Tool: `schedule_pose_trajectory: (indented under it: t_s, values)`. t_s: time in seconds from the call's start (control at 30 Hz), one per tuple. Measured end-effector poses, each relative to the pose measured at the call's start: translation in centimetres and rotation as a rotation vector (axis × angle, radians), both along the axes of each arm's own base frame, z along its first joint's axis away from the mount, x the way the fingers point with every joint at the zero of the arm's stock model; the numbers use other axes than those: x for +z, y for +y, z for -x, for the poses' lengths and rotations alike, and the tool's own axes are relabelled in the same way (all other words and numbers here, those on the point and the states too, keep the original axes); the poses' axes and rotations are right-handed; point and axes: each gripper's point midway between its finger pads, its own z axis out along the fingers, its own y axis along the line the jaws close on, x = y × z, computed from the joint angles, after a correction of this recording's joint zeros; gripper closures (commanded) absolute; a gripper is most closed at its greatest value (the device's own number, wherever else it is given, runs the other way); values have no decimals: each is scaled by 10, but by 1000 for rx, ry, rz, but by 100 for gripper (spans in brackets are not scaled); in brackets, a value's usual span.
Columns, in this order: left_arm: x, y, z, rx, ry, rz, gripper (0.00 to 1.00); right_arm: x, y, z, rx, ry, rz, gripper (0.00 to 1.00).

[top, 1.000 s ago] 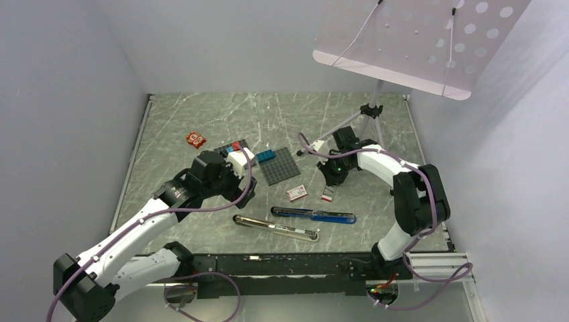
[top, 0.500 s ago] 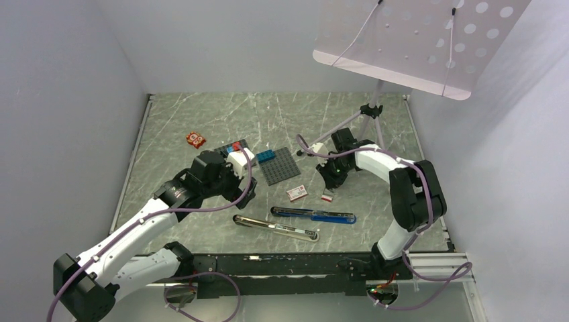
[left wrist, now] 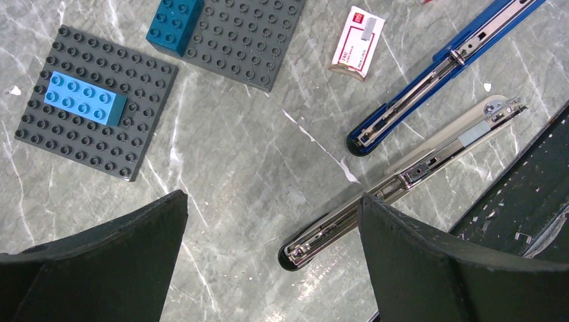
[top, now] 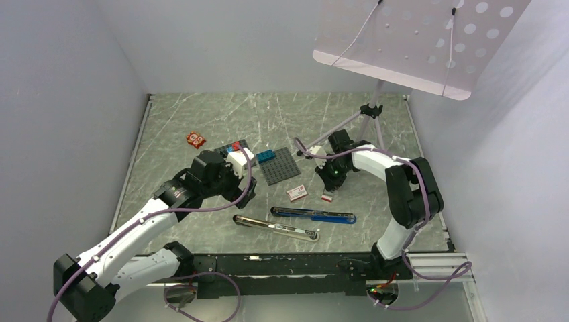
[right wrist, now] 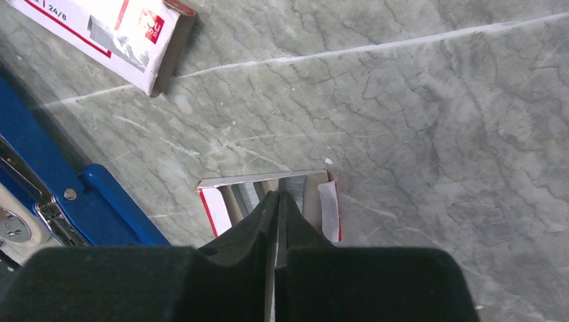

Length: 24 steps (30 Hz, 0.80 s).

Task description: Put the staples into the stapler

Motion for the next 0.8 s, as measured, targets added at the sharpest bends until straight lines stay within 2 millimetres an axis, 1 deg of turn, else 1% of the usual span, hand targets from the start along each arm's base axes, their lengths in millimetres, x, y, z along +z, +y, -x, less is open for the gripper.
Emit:
schedule_pose_trajectory:
  t_s: [0.07, 0.33, 0.4, 0.6, 0.67, 0.8]
  values:
    - [0, 0, 0, -1, 0, 1, 1, 0, 1, 1, 1, 2, 1, 100]
    - [0, -1, 1, -4, 1, 3, 1, 2, 1, 0, 3, -6, 1, 100]
    - [0, -1, 1, -5, 1, 4, 1, 6, 2, -1, 4, -20, -7, 100]
    - [2, -4, 5, -31, 3, 30, 1, 34, 8, -6, 13, -95, -61, 100]
    - [5, -7, 6, -48, 3, 54, 1, 39, 10, -6, 14, -105, -81, 100]
    - [17, -18, 10, -79, -17, 162, 1, 48, 18, -3, 25, -95, -153, 100]
